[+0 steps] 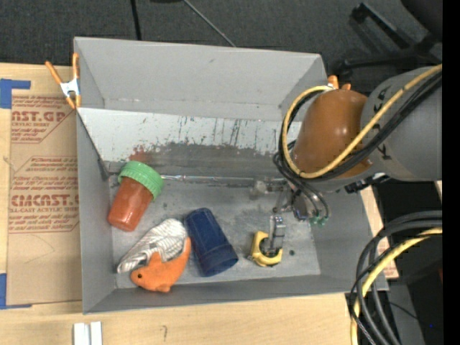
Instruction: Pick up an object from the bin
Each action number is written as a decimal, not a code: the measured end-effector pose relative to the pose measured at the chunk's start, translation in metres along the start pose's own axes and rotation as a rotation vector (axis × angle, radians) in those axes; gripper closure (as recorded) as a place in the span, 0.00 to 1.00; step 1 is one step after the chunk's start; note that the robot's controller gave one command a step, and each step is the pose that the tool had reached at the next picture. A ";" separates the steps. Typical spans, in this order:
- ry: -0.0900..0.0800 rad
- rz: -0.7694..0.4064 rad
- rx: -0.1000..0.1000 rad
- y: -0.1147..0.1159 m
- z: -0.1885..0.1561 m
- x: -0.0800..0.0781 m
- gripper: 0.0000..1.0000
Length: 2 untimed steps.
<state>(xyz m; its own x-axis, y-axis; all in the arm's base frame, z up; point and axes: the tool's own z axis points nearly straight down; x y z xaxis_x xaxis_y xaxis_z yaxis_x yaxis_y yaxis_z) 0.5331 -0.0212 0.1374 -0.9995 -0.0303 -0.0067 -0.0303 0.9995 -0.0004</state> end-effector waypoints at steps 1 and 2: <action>0.006 -0.004 -0.001 -0.024 0.052 0.029 0.00; 0.008 0.217 0.000 -0.050 0.059 0.045 1.00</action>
Offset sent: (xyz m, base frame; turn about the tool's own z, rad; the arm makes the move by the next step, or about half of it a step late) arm -0.0430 -0.0516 -0.0584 0.2174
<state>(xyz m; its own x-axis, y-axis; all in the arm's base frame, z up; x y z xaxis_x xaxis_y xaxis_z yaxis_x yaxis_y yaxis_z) 0.4898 -0.0725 0.0781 -0.9826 0.1858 0.0013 0.1858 0.9826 -0.0003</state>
